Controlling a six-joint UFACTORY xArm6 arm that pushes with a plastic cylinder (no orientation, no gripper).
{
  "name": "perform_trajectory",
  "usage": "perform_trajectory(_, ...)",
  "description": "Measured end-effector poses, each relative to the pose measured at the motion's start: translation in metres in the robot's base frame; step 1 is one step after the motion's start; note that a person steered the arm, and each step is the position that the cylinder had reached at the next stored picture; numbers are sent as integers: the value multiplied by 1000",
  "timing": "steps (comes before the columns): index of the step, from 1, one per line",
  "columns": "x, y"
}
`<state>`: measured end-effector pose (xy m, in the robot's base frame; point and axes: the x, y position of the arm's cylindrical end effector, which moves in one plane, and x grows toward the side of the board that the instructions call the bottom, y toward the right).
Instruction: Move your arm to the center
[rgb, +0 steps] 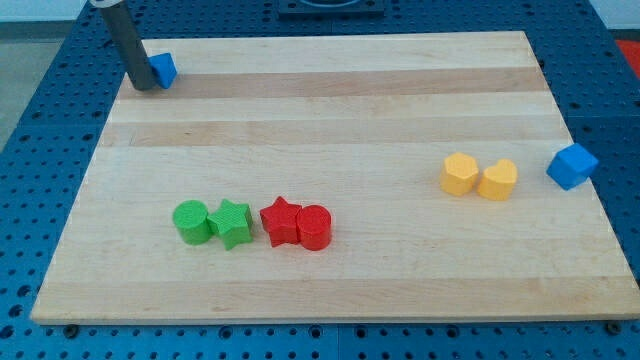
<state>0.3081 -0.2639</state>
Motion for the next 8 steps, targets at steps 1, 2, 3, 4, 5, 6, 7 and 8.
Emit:
perform_trajectory(1,64,0)
perform_trajectory(2,64,15)
perform_trajectory(3,64,34)
perform_trajectory(4,72,55)
perform_trajectory(5,86,101)
perform_trajectory(6,87,110)
perform_trajectory(7,97,161)
perform_trajectory(8,97,162)
